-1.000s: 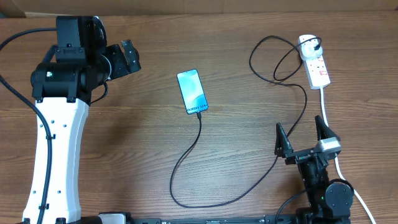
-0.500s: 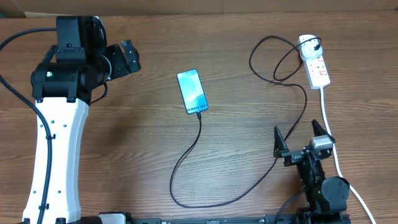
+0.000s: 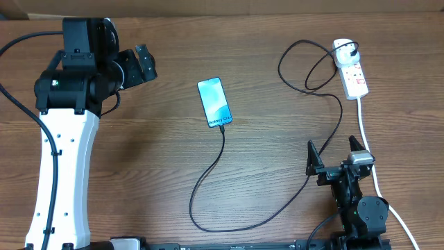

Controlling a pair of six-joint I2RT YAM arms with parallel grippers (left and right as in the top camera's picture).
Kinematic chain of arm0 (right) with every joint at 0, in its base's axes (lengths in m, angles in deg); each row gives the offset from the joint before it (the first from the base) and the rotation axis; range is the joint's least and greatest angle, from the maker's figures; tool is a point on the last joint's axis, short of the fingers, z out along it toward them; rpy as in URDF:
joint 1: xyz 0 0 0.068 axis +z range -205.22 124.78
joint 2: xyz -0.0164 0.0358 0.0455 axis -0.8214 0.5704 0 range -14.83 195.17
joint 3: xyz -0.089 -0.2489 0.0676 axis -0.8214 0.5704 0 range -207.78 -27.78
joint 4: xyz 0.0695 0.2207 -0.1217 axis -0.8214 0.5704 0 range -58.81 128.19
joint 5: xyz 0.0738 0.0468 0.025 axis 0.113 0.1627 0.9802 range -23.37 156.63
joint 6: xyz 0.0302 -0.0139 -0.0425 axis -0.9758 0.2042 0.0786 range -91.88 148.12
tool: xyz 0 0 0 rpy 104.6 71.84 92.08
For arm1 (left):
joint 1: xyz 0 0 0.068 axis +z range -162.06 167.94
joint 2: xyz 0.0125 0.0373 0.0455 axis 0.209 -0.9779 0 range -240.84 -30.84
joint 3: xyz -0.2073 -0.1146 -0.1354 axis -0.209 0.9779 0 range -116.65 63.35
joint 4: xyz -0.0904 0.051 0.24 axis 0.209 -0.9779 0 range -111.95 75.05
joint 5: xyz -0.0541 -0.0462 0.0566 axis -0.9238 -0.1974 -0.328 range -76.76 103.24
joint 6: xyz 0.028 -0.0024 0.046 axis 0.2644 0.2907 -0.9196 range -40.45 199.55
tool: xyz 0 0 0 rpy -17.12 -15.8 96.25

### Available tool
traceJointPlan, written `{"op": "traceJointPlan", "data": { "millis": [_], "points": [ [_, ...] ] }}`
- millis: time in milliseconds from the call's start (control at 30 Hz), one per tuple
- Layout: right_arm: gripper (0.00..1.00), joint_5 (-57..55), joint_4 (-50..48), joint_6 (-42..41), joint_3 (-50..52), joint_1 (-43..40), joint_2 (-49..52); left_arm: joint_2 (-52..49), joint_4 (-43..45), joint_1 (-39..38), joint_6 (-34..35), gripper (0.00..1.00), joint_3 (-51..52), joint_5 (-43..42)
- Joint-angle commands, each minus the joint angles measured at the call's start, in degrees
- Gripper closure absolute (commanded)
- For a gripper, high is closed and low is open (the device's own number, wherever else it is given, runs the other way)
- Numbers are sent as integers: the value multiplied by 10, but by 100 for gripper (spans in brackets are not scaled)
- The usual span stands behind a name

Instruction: Plug charger to phone and switch on socket

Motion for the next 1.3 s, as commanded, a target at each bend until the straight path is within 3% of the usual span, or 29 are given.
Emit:
{"op": "traceJointPlan", "data": {
  "millis": [0,733,1067,1267],
  "points": [
    [0,-7,-3,0,6,-2,-6,-2,0,-1,-13,1,0,6],
    [0,-7,-4,0,6,-2,-6,-2,0,-1,-13,0,0,6],
    [0,-7,-4,0,6,-2,-6,20,-117,-6,-13,0,5,19],
    [0,-7,-4,0,6,-2,-6,69,-104,-32,-15,1,75,62]
  ]
}}
